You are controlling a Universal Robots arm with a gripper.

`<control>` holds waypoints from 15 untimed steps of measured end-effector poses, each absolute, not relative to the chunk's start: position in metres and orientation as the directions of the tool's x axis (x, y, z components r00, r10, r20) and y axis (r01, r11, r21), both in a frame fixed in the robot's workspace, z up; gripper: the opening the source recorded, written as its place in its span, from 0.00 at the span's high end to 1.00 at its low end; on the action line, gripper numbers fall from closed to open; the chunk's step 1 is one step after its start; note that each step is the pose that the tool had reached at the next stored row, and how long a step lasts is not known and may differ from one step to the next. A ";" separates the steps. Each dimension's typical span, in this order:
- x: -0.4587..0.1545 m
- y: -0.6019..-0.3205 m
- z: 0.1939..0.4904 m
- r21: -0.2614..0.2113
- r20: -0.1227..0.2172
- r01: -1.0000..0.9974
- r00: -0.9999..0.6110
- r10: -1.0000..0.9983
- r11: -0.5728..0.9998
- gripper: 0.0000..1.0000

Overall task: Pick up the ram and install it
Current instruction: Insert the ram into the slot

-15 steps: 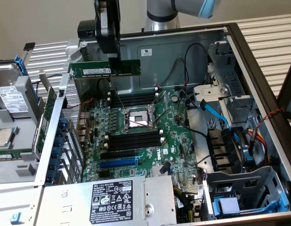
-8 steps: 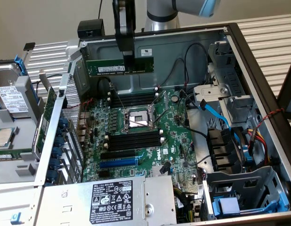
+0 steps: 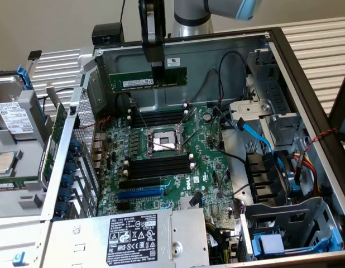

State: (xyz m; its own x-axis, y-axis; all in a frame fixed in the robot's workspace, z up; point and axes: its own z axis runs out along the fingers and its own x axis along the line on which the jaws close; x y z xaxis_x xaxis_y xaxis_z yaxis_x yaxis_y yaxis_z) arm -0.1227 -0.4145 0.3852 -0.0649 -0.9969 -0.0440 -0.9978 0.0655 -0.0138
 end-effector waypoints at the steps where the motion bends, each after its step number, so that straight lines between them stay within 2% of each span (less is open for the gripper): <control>1: -0.123 -0.414 0.384 -0.015 -0.044 -0.998 -0.065 -0.997 0.065 0.87; 15: -0.123 -0.414 0.358 -0.026 -0.048 -0.998 -0.064 -0.997 0.066 0.87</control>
